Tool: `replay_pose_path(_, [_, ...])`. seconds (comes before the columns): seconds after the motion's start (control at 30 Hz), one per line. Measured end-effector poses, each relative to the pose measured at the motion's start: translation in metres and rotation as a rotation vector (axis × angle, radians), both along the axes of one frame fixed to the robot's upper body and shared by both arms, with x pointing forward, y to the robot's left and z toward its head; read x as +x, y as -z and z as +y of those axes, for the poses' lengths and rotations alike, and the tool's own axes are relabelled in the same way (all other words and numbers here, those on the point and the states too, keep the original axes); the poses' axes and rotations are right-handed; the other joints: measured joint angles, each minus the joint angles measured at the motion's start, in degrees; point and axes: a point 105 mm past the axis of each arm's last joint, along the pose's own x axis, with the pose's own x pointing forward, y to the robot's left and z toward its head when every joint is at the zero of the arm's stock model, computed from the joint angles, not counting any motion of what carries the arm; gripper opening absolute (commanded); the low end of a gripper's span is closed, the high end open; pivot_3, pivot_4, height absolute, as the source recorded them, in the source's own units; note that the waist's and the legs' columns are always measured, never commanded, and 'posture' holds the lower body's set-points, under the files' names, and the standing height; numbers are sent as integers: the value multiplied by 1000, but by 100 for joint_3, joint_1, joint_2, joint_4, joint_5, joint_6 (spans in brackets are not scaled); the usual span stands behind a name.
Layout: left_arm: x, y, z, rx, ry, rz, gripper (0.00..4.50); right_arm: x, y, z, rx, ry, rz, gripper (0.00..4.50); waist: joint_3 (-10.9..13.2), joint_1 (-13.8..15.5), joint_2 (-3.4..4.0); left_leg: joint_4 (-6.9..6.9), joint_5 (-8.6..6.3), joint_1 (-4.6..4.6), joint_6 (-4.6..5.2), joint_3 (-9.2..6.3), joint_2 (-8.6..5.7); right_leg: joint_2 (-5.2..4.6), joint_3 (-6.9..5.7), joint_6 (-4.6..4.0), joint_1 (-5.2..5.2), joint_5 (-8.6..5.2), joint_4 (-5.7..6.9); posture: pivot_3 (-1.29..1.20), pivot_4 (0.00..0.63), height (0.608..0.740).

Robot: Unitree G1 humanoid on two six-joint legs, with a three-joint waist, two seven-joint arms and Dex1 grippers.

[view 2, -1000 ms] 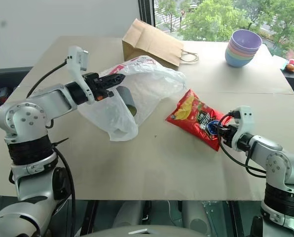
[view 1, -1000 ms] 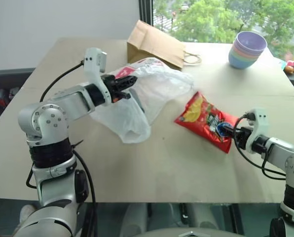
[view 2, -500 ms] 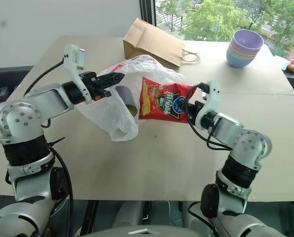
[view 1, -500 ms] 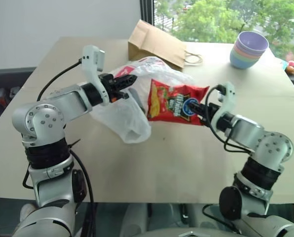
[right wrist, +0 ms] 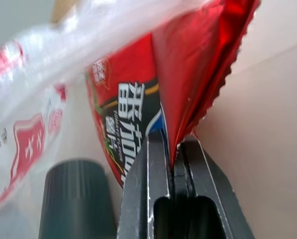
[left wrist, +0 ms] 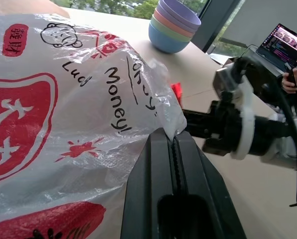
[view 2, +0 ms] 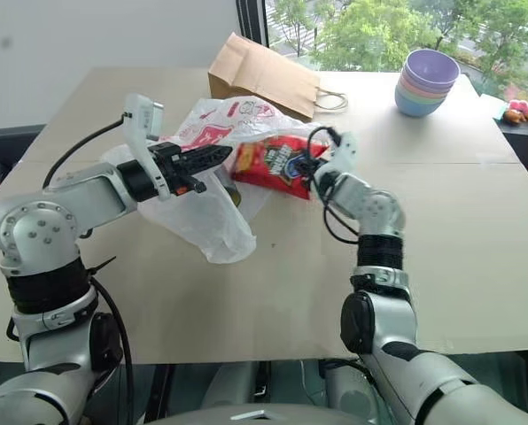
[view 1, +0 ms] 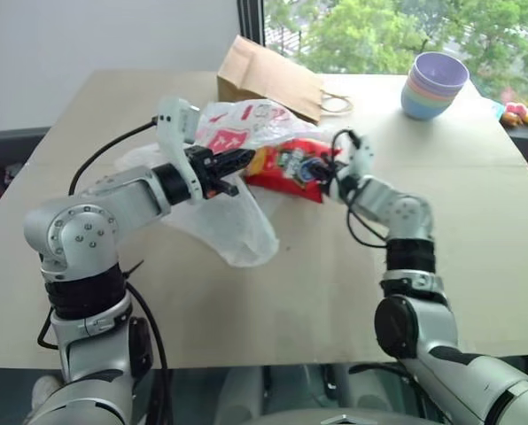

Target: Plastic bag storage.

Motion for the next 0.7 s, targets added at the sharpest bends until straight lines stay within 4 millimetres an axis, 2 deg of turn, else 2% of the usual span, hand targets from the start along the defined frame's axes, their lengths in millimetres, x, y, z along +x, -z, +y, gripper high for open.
replay_pose_path(0.1, [1, 3, 0, 6, -10, 7, 0, 5, 7, 22, 37, -47, 1, 23, 0, -9, 1, -1, 0, -3, 0, 1, 0, -2, 0, 0, -2, 0, 0, 0, 150, 740])
replay_pose_path(0.17, [0, 7, 1, 11, -18, 17, 0, 4, 2, 42, 30, -111, -33, 23, 2, -24, 3, -5, -1, -4, 0, 1, 2, -2, 1, 0, -7, 1, 0, 0, 150, 740])
replay_pose_path(0.2, [-1, 10, 2, 14, -20, 21, 0, 2, -8, 54, 28, -155, -74, 23, 3, -24, 4, -8, -1, -5, -1, 0, 2, -2, 0, 0, -9, 1, 0, 0, 150, 740])
replay_pose_path(0.3, [-4, 12, 2, 24, -30, 14, 0, -5, -26, 72, 36, -246, -190, 1445, 3, 1, 4, -10, -1, -5, -2, -8, 2, -4, -8, -1, -7, 0, -1, 0, 150, 740])
replay_pose_path(0.33, [-4, 14, 3, 27, -36, 16, 0, -8, -27, 77, 27, -275, -216, 1797, 3, 5, 4, -10, -1, -6, -2, -8, 2, -7, -8, -1, -6, 0, -1, 0, 150, 740])
replay_pose_path(0.4, [-5, 21, 5, 34, -45, 30, 0, -11, -29, 84, -21, -302, -268, 2838, 3, 8, 4, -9, -1, -7, -2, -10, -1, -12, -7, 0, -7, 1, -1, 0, 150, 740])
replay_pose_path(0.43, [-6, 24, 5, 35, -48, 34, 0, -12, -31, 86, -36, -310, -291, 3139, 3, 14, 4, -8, -1, -7, -2, -12, -1, -13, -8, 0, -6, 1, 0, 0, 150, 740])
replay_pose_path(0.53, [-4, 22, 6, 28, -57, 12, 0, -18, -34, 91, -54, -357, -340, 4447, 3, 18, 4, -6, -1, -7, -2, -14, -2, -11, -10, -1, -6, 1, 4, 0, 150, 740])
replay_pose_path(0.63, [-4, 19, 4, 5, -42, -24, 0, -19, -42, 83, -135, -321, -455, 4447, 3, 35, 4, -6, -1, -6, -3, -13, -2, -12, -13, -2, -7, 1, 6, 0, 150, 740])
replay_pose_path(0.7, [-2, 26, 2, 8, -43, -17, 0, -28, -42, 67, -250, -310, -581, 4447, 3, 63, 4, -8, -1, -10, -3, -13, -5, -15, -13, -1, -7, 1, 1, 0, 150, 740])
